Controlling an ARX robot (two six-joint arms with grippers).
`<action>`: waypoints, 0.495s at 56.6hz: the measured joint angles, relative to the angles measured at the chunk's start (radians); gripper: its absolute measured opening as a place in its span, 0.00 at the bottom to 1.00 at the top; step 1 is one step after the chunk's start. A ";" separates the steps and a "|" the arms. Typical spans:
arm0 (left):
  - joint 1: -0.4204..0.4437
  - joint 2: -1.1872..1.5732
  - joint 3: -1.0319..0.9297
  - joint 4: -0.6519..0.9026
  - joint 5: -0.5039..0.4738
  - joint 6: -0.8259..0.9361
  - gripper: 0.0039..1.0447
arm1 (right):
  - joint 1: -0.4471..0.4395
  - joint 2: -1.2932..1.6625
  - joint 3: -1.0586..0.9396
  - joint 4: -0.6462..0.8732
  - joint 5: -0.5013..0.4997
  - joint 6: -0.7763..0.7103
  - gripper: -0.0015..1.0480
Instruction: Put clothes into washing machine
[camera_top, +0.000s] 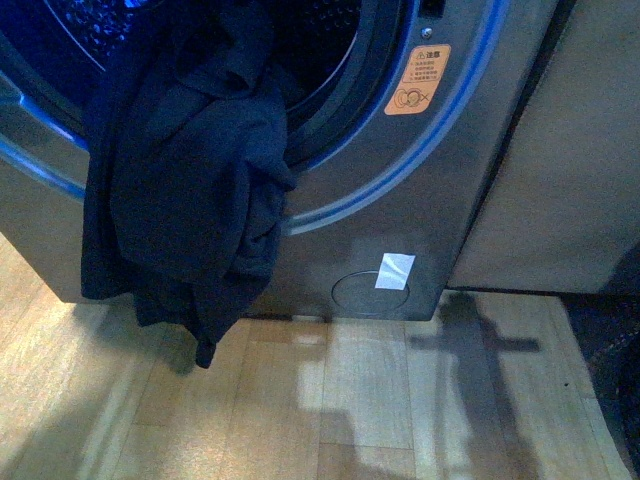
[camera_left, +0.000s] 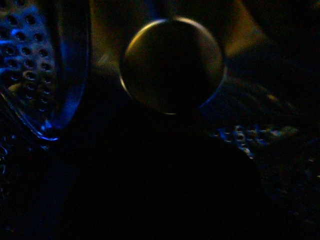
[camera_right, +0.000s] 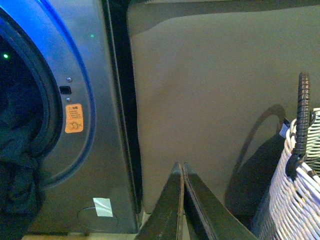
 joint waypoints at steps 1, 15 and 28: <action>0.001 -0.046 -0.069 0.023 0.007 0.000 0.47 | 0.000 0.000 0.000 0.000 0.000 0.000 0.02; 0.013 -0.416 -0.742 0.168 0.098 0.014 0.90 | 0.000 0.000 0.000 0.000 0.001 0.000 0.02; -0.005 -0.537 -1.040 0.253 0.129 0.047 0.94 | 0.000 0.000 0.000 0.000 0.001 0.000 0.02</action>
